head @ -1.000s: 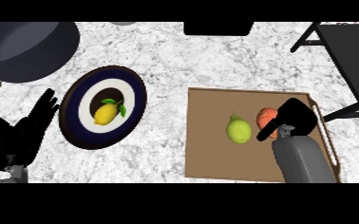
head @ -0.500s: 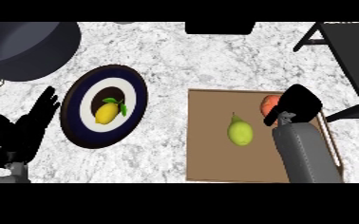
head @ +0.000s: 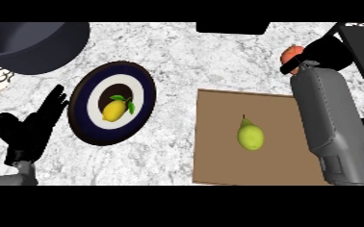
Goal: Pick the squash from the tray and place it in the tiered shelf
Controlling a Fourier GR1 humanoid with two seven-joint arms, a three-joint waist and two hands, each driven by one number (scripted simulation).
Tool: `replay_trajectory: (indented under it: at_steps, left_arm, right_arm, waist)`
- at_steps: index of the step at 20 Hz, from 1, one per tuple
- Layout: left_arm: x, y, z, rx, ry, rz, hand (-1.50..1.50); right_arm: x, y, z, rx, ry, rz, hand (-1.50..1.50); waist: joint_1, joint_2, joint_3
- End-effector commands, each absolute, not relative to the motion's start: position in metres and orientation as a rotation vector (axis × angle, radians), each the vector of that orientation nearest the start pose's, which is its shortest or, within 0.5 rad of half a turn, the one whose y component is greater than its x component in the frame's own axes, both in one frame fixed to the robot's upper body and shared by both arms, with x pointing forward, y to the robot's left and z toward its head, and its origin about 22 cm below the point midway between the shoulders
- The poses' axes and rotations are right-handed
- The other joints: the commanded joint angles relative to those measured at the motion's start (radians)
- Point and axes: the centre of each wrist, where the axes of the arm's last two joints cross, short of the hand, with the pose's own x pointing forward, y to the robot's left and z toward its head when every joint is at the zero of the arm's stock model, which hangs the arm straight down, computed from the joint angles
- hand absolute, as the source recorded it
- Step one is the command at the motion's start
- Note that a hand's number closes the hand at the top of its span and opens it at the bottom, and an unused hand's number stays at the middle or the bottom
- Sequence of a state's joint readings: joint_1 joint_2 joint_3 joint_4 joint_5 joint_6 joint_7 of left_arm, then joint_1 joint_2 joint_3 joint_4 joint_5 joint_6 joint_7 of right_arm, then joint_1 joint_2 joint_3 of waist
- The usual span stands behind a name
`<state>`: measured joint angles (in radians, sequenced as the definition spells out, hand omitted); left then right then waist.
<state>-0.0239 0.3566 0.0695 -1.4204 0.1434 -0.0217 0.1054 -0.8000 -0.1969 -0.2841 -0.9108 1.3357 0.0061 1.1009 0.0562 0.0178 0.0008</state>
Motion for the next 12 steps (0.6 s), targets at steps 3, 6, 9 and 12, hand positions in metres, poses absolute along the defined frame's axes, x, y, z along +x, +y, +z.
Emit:
replay_trajectory:
  at_steps: [3,6,9,12]
  left_arm:
    - [0.247,0.335,0.009,0.209,-1.36,-0.093,0.0]
    - [0.243,0.344,0.009,0.243,-1.346,-0.075,0.0]
    - [0.244,0.344,-0.001,0.243,-1.335,-0.063,0.0]
    - [0.237,0.347,0.0,0.245,-1.327,-0.064,0.0]
  right_arm:
    - [0.447,-0.242,0.181,-1.465,-0.499,-0.051,1.5]
    - [0.445,-0.205,0.193,-1.437,-0.604,-0.159,1.5]
    - [0.442,-0.192,0.216,-1.417,-0.724,-0.259,1.5]
    - [0.437,-0.181,0.242,-1.465,-0.766,-0.329,1.5]
  waist:
    - [-0.003,-0.005,-0.001]
    - [-0.018,-0.013,-0.001]
    - [-0.032,-0.012,-0.002]
    - [-0.033,-0.018,-0.002]
